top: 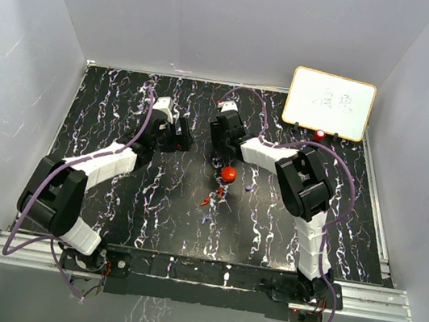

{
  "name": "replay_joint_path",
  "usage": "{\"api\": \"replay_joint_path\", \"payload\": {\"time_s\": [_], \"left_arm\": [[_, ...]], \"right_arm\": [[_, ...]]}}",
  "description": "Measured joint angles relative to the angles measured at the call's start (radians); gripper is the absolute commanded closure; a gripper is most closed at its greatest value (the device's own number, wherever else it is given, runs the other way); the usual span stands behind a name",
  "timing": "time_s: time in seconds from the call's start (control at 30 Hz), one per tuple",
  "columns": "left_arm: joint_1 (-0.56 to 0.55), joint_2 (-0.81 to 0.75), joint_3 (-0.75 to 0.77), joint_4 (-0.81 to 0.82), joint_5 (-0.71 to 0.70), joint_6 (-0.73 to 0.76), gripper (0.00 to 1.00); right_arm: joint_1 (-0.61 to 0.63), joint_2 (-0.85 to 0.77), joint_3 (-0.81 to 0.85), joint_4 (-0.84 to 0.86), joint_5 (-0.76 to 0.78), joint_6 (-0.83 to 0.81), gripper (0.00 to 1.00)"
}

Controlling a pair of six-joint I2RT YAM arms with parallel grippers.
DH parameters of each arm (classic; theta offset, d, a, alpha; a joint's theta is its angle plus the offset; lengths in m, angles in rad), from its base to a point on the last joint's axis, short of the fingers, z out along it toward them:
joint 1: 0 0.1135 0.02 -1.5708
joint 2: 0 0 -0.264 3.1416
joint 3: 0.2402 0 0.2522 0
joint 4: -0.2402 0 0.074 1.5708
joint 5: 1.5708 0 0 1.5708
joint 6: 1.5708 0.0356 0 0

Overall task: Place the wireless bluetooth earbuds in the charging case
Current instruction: Pick up the charging case at the center of the board.

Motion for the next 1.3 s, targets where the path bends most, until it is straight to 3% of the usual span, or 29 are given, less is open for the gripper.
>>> {"api": "replay_joint_path", "payload": {"time_s": [0.1,0.3,0.47,0.6,0.87,1.3], "left_arm": [[0.001,0.0,0.0,-0.001,0.001,0.0,0.16],[0.026,0.0,0.0,-0.001,0.051,-0.004,0.17],[0.112,0.002,0.0,0.042,0.214,-0.04,0.25],[0.179,0.044,0.021,0.085,0.373,-0.083,0.27],[0.175,0.215,0.114,0.165,0.62,-0.2,0.35],[0.084,0.235,0.114,0.307,0.673,-0.334,0.43]], "right_arm": [[0.0,0.0,0.0,0.0,0.005,-0.006,0.68],[0.0,-0.057,-0.112,0.092,0.0,-0.06,0.71],[-0.01,-0.251,-0.381,0.205,-0.075,-0.163,0.73],[-0.019,-0.393,-0.5,0.302,-0.158,-0.219,0.73],[-0.022,-0.512,-0.545,0.443,-0.315,-0.256,0.73],[-0.006,-0.534,-0.553,0.454,-0.45,-0.29,0.76]]}}
